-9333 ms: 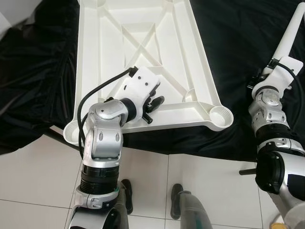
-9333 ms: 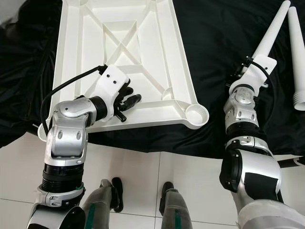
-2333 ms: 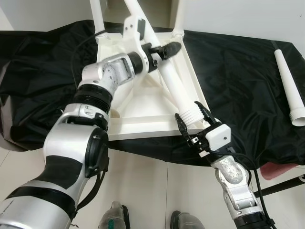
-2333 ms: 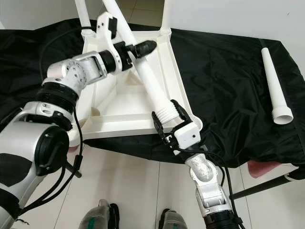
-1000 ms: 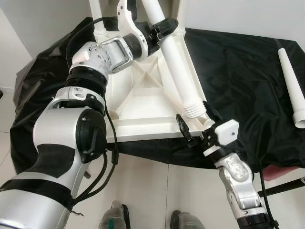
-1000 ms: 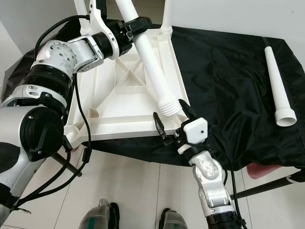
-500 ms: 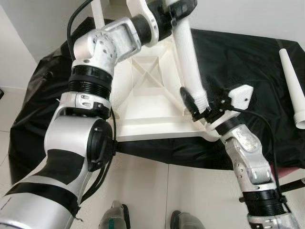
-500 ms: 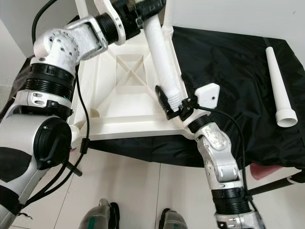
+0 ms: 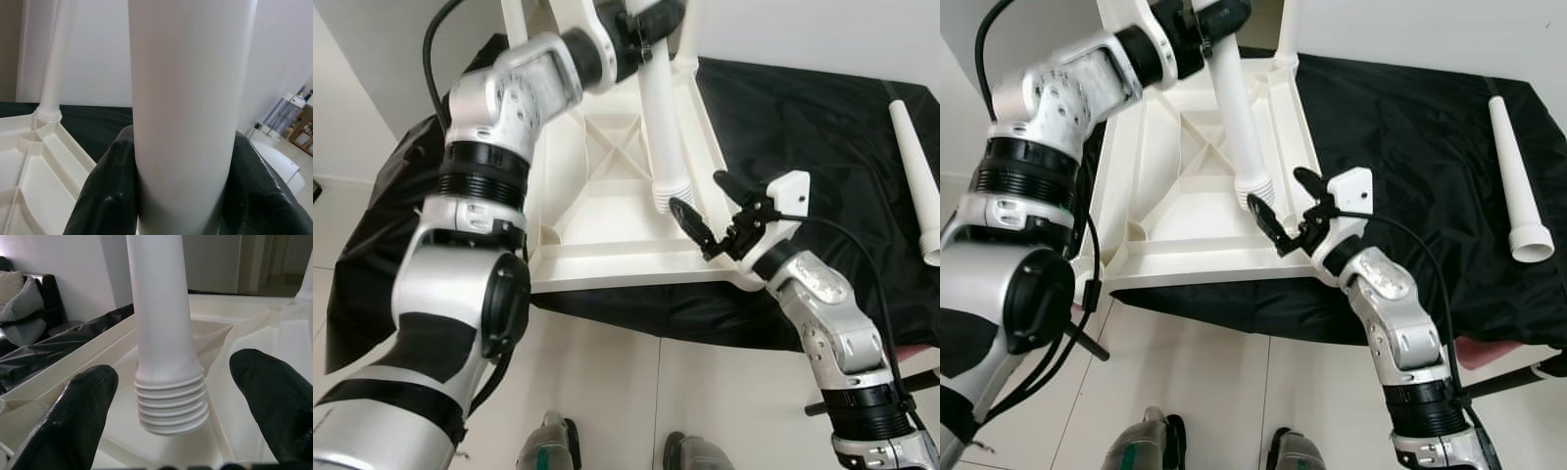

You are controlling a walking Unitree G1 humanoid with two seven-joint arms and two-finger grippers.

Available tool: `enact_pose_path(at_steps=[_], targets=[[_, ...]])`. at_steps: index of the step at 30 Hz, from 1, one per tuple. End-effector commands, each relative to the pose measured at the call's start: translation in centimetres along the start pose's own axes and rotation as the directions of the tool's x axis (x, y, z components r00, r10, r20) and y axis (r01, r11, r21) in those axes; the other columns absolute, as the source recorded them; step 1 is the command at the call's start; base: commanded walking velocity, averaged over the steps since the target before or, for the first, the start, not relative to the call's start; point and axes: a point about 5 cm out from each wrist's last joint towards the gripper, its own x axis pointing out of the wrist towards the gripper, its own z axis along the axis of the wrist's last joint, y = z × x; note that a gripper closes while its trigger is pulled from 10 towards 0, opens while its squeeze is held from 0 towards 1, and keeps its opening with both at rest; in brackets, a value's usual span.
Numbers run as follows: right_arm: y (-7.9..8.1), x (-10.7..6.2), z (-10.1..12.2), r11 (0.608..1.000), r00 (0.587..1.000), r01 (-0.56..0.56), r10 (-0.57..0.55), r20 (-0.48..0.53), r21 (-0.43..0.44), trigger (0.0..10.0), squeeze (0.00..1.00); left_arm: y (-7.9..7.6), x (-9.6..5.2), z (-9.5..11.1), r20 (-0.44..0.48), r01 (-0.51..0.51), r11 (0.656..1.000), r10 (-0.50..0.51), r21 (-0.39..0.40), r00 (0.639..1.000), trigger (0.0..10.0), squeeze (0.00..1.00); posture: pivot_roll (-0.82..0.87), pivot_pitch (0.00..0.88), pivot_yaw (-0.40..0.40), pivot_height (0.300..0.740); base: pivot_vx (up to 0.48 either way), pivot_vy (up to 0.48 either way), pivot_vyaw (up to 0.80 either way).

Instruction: Building children table

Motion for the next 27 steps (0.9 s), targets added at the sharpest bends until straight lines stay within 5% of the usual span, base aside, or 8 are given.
enact_pose_path(at_steps=[1,5,9,27], targets=[[0.3,0.2,0.5,1.000,1.000,-0.012,0.012,0.008,0.015,10.0,0.00,-0.7,0.2,0.3,0.009,0.018,0.999,-0.019,0.050,1.000,10.0,0.00,0.02,0.091,0.002,0.740,0.000,0.000,0.00],[0.2,0.6,0.7,0.999,1.000,-0.016,0.016,-0.002,0.032,10.0,0.00,-1.2,0.3,-0.1,-0.001,0.036,0.996,-0.036,0.080,0.999,10.0,0.00,0.02,0.092,0.001,0.740,0.000,0.000,0.00],[-1.1,2.5,1.8,1.000,0.999,-0.010,0.011,-0.043,0.017,10.0,0.00,-3.9,1.1,-2.1,-0.046,0.104,0.979,-0.097,0.174,0.994,10.0,0.00,0.03,0.092,-0.010,0.740,0.000,0.000,0.00],[-2.7,4.4,0.4,1.000,0.982,0.018,-0.021,-0.187,-0.016,10.0,0.00,-6.5,0.9,-2.4,-0.040,0.146,0.952,-0.141,0.270,0.989,10.0,0.00,0.05,0.079,-0.035,0.740,0.000,0.000,0.00]])
